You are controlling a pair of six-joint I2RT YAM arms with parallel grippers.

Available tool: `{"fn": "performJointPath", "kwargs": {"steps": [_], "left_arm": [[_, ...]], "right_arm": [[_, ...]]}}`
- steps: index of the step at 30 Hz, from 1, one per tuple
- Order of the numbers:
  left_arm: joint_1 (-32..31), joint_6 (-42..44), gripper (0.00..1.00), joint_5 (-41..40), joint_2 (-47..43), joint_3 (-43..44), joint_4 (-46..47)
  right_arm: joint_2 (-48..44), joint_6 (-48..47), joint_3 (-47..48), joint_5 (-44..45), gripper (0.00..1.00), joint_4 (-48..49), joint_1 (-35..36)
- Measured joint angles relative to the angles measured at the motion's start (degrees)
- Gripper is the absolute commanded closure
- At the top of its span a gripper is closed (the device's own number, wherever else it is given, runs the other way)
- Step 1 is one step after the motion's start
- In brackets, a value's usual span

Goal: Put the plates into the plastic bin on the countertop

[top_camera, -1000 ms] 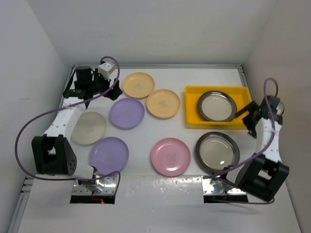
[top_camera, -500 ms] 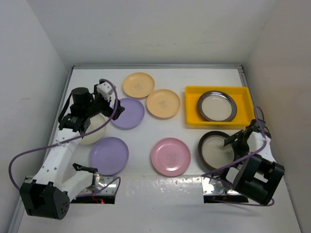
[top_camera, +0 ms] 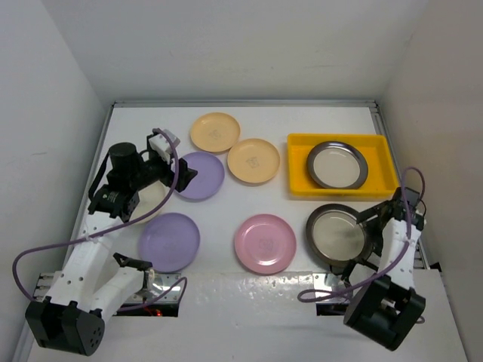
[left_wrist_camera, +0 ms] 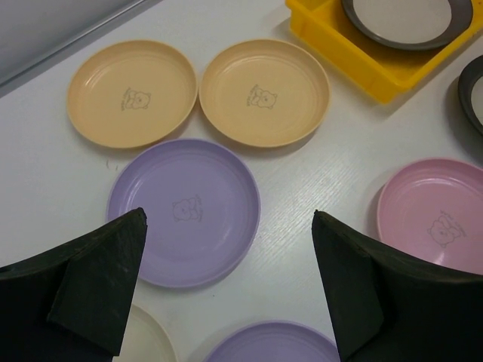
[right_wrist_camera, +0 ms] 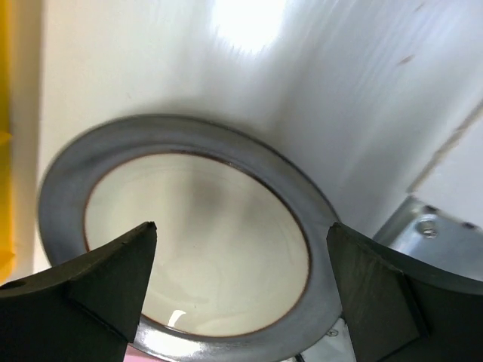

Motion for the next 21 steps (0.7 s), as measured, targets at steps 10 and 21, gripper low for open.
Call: {"fn": "performJointPath", "kwargs": {"steps": [10,21], "left_arm": [[-2.3,-1.0,0.09,0.3,0.1,-0.9,0.3],[-2.3,-1.1,0.09,0.3,1.1,-0.7,-0.9]], "right_arm": [[-4.1,2.1,2.5,9.6,0.06,-4.1,-5.4],[7.1,2.1,-8.0,-6.3,0.31,7.8,-8.5]]}}
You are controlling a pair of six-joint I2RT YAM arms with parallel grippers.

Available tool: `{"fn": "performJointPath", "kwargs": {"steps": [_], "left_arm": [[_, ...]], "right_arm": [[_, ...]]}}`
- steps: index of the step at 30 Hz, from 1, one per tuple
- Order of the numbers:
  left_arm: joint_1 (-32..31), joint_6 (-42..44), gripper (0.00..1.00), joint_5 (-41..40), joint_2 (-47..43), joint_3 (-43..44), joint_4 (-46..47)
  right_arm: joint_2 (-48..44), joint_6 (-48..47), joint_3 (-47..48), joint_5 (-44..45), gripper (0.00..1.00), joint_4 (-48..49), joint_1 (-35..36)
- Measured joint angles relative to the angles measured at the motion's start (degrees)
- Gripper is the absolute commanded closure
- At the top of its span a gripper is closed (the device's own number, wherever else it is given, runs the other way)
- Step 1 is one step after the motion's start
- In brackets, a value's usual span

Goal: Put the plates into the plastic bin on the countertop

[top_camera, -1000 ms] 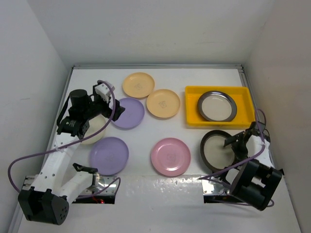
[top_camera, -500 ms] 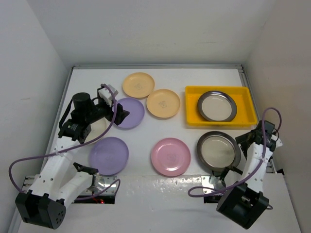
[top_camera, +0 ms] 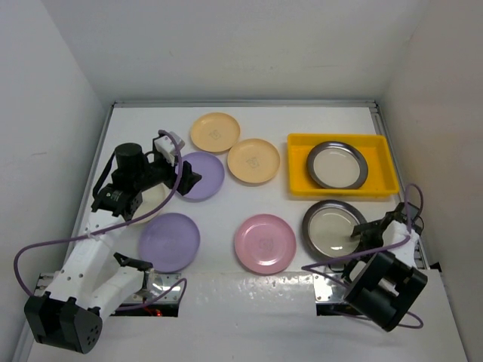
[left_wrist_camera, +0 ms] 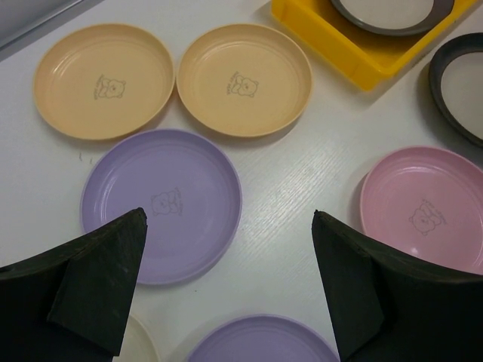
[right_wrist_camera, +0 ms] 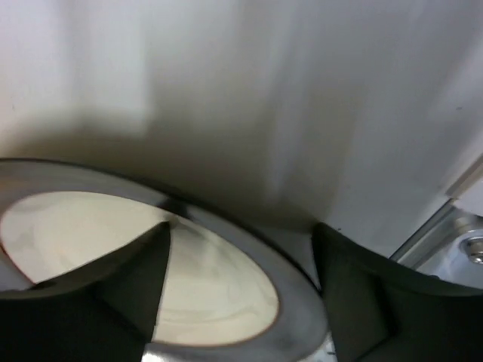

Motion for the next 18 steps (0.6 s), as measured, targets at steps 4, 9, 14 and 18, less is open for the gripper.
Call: {"fn": "performJointPath", "kwargs": {"steps": [4,9,14,18], "left_arm": [[0.0,-0.2,0.09,0.1,0.0,0.8,-0.1],[0.0,-0.3,0.09,0.3,0.0,1.0,-0.1],[0.0,-0.4,0.09,0.4,-0.2,1.0,-0.1],[0.0,-0.4,0.09,0.5,-0.2,1.0,-0.1]], "right_arm": [[-2.4,-1.9,-1.9,-3.0,0.6,1.0,0.0],[-6.5,-3.8,-5.2,-14.2,1.0,3.1,0.5],[-9.9,-4.6,-5.2,-19.4,1.0,3.6,0.5],[-12.0,-4.9,-4.7,-21.0,1.0,2.2,0.5]]}}
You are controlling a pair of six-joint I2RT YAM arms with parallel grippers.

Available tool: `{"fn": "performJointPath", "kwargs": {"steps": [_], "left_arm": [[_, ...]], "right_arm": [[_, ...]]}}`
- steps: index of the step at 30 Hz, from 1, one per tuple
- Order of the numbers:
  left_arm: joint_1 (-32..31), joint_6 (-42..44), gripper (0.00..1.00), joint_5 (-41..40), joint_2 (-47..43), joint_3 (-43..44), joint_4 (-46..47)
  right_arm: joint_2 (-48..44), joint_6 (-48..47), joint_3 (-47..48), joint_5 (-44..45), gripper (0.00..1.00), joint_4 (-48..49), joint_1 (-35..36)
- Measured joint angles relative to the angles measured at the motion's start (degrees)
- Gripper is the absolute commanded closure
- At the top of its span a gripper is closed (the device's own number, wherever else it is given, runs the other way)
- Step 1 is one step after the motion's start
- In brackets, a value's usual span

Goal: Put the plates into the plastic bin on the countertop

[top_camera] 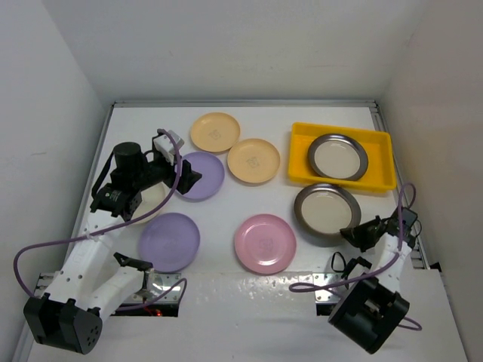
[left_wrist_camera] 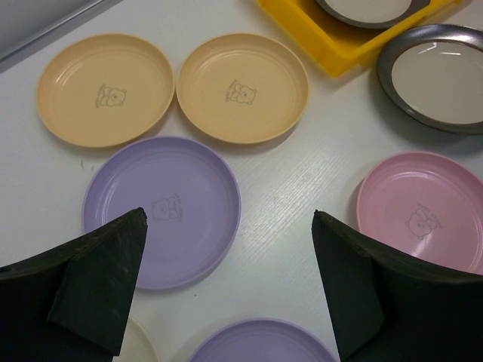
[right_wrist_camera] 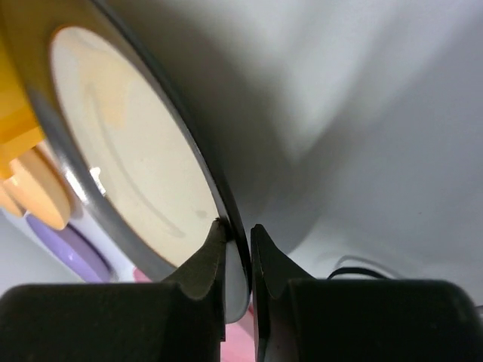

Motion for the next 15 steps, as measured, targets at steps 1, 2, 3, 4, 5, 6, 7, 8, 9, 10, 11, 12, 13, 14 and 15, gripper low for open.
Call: {"fn": "performJointPath", "kwargs": {"steps": [1,2,3,4,5,6,7,8,9,10,11,12,13,14,15], "left_arm": [[0.0,0.0,0.09,0.0,0.0,0.0,0.0],[0.0,0.0,0.09,0.0,0.0,0.0,0.0],[0.0,0.0,0.09,0.0,0.0,0.0,0.0],[0.0,0.0,0.09,0.0,0.0,0.0,0.0],[0.0,0.0,0.09,0.0,0.0,0.0,0.0],[0.0,0.0,0.09,0.0,0.0,0.0,0.0],[0.0,0.0,0.09,0.0,0.0,0.0,0.0],[0.0,0.0,0.09,0.0,0.0,0.0,0.0],[0.0,0.0,0.09,0.0,0.0,0.0,0.0],[-0.1,0.0,0.09,0.0,0.0,0.0,0.0],[-0.2,0.0,0.09,0.0,0.0,0.0,0.0],[-0.3,0.1,0.09,0.2,0.0,0.0,0.0],[-0.4,0.1,0.09,0.3,0.0,0.0,0.0],[-0.4,0.1,0.09,0.4,0.0,0.0,0.0],[-0.4,0.1,0.09,0.5,0.0,0.0,0.0]], "right_arm": [[-0.5,-0.2,0.5,-0.5,1.0,-0.9,0.0],[-0.8,-0.5,1.4,-1.1,1.0,-1.9,0.0],[-0.9,-0.8,2.4,-1.7,1.0,-3.1,0.2],[-0.9,-1.0,3.8,-2.5,1.0,-4.3,0.5],[-0.9,-1.4,5.0,-3.2,1.0,-5.3,0.9],[-1.0,-1.6,5.8,-3.9,1.0,-6.0,1.5],[-1.3,-1.7,6.5,-4.6,1.0,-6.8,2.3],[-1.7,-1.7,6.9,-5.1,1.0,-7.4,3.2],[-2.4,-1.8,7.1,-5.6,1.0,-7.9,4.3],[-3.0,-1.9,7.2,-6.0,1.0,-8.4,5.4],[-3.5,-2.1,7.4,-6.2,1.0,-9.1,6.4],[-4.0,-2.3,7.7,-6.3,1.0,-9.6,7.8],[-4.2,-2.6,8.1,-6.4,1.0,-10.4,9.0],[-4.2,-3.0,8.6,-6.6,1.0,-11.3,10.3],[-4.2,-3.3,9.1,-7.0,1.0,-12.1,11.4]]}}
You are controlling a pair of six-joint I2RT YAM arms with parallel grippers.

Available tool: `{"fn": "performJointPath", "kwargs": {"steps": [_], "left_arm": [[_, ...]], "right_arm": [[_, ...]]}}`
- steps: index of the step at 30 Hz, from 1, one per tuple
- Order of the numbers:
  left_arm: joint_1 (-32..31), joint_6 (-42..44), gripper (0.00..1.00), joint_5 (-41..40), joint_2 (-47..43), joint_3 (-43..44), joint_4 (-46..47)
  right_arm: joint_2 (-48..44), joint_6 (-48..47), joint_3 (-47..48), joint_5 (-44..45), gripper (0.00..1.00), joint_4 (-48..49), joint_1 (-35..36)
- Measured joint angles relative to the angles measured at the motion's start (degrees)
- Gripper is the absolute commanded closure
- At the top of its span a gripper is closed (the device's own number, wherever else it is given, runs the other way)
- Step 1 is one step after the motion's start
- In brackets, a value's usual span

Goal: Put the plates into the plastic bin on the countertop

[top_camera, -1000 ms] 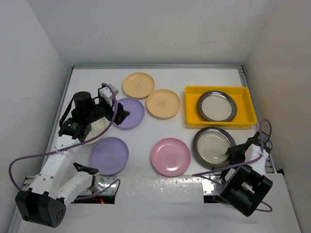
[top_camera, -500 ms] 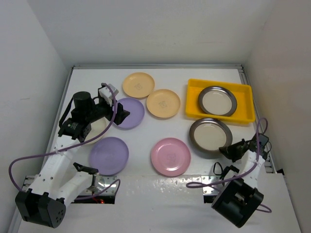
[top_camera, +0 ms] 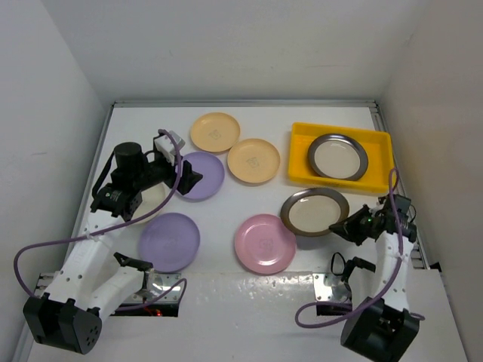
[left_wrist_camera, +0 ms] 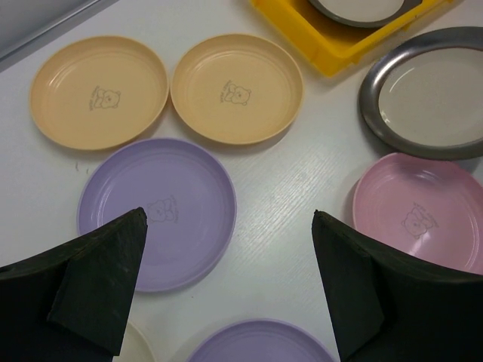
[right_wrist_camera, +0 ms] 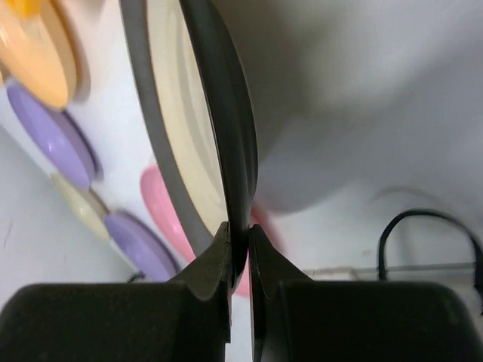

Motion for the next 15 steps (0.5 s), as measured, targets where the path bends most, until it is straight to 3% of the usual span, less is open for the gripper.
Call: {"fn": "performJointPath", "kwargs": {"steps": [6,15], "left_arm": [[0.0,0.4,0.09,0.2,0.9,0.6,-0.1],[0.0,1.9,0.09,0.3,6.2,3.8,-0.9]], "right_arm": [[-0.3,-1.8,4.3,-2.5,1.0,-5.3,6.0],[0.8,-1.6,15.5,-8.9,1.0,-5.9,7.7]]}}
